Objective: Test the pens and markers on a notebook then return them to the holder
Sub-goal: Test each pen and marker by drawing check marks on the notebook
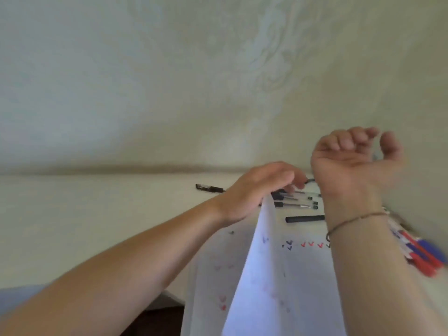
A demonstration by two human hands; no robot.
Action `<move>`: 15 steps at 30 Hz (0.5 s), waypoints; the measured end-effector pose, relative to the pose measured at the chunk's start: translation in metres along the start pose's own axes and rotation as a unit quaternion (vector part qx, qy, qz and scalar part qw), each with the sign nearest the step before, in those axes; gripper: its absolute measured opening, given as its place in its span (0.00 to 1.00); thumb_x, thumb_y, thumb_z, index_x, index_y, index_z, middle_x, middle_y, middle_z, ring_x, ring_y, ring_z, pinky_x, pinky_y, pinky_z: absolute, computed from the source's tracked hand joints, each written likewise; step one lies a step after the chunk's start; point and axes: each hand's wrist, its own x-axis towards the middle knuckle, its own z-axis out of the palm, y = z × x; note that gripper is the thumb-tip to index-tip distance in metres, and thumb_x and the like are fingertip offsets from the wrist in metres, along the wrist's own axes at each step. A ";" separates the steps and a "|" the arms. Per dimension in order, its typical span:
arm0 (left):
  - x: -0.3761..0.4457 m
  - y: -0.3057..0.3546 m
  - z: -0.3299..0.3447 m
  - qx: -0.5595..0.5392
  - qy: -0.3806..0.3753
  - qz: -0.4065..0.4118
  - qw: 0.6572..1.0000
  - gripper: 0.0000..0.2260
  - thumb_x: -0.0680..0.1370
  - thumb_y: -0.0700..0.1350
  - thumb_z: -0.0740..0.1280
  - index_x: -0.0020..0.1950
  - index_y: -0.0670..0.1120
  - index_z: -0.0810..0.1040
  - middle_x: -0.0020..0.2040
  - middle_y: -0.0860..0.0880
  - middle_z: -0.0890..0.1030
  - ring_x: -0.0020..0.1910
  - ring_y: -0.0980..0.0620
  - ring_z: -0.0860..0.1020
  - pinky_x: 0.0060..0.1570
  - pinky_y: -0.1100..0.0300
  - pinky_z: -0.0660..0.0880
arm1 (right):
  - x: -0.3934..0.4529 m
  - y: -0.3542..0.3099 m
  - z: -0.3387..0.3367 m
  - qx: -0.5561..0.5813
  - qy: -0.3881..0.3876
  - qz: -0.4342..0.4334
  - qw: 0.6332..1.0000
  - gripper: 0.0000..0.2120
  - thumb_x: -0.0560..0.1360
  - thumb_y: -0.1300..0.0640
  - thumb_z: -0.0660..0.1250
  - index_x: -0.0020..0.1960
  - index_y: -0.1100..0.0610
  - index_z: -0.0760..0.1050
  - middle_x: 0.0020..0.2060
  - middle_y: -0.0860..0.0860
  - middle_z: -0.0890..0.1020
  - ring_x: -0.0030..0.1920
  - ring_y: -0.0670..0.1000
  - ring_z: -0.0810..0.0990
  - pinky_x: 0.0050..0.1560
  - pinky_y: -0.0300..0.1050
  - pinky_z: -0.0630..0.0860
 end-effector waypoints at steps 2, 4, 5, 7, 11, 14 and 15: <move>0.000 0.001 -0.018 0.010 -0.093 -0.004 0.996 0.20 0.78 0.54 0.59 0.57 0.38 0.77 0.46 0.40 0.81 0.43 0.42 0.78 0.50 0.50 0.70 | 0.022 -0.012 -0.010 -0.159 0.025 -0.029 0.987 0.06 0.72 0.57 0.60 0.36 0.55 0.69 0.25 0.50 0.68 0.23 0.51 0.63 0.27 0.38 0.60; -0.002 0.002 -0.036 0.054 -0.174 -0.058 0.982 0.18 0.77 0.51 0.59 0.57 0.39 0.77 0.45 0.39 0.82 0.36 0.42 0.78 0.46 0.50 0.71 | 0.041 -0.027 -0.028 -0.422 -0.017 -0.056 0.905 0.08 0.75 0.57 0.62 0.38 0.56 0.73 0.25 0.50 0.71 0.22 0.51 0.65 0.26 0.39 0.60; -0.003 0.003 -0.042 0.092 -0.208 -0.094 0.969 0.17 0.77 0.50 0.61 0.58 0.40 0.78 0.48 0.40 0.83 0.36 0.43 0.78 0.45 0.52 0.71 | 0.048 -0.031 -0.042 -0.568 -0.073 -0.050 0.818 0.07 0.76 0.58 0.64 0.39 0.56 0.76 0.26 0.49 0.74 0.22 0.50 0.67 0.26 0.39 0.62; -0.005 0.003 -0.044 0.216 -0.256 -0.152 0.930 0.13 0.78 0.50 0.64 0.59 0.46 0.79 0.51 0.47 0.84 0.35 0.45 0.80 0.44 0.59 0.73 | 0.058 -0.036 -0.073 -0.809 -0.172 -0.010 0.561 0.06 0.75 0.57 0.68 0.40 0.51 0.80 0.32 0.45 0.80 0.26 0.45 0.75 0.30 0.40 0.70; 0.003 -0.002 -0.006 0.499 -0.187 -0.207 0.820 0.14 0.79 0.58 0.61 0.46 0.50 0.79 0.40 0.53 0.83 0.37 0.49 0.82 0.40 0.59 0.76 | 0.053 -0.028 -0.106 -0.939 -0.237 0.007 0.249 0.05 0.75 0.52 0.67 0.47 0.42 0.80 0.45 0.42 0.80 0.48 0.47 0.79 0.49 0.46 0.77; 0.010 -0.013 0.034 0.674 -0.085 -0.184 0.710 0.15 0.81 0.55 0.55 0.40 0.47 0.72 0.41 0.48 0.77 0.39 0.46 0.74 0.36 0.58 0.66 | 0.053 -0.018 -0.110 -0.940 -0.245 0.006 0.239 0.08 0.76 0.48 0.66 0.53 0.42 0.80 0.50 0.42 0.80 0.51 0.47 0.77 0.49 0.44 0.75; 0.011 -0.016 0.043 0.693 -0.077 -0.178 0.694 0.13 0.82 0.52 0.55 0.43 0.49 0.73 0.45 0.47 0.78 0.40 0.46 0.73 0.35 0.57 0.62 | 0.054 -0.017 -0.112 -0.940 -0.249 -0.001 0.235 0.08 0.76 0.47 0.66 0.54 0.42 0.79 0.51 0.42 0.79 0.52 0.47 0.77 0.49 0.44 0.75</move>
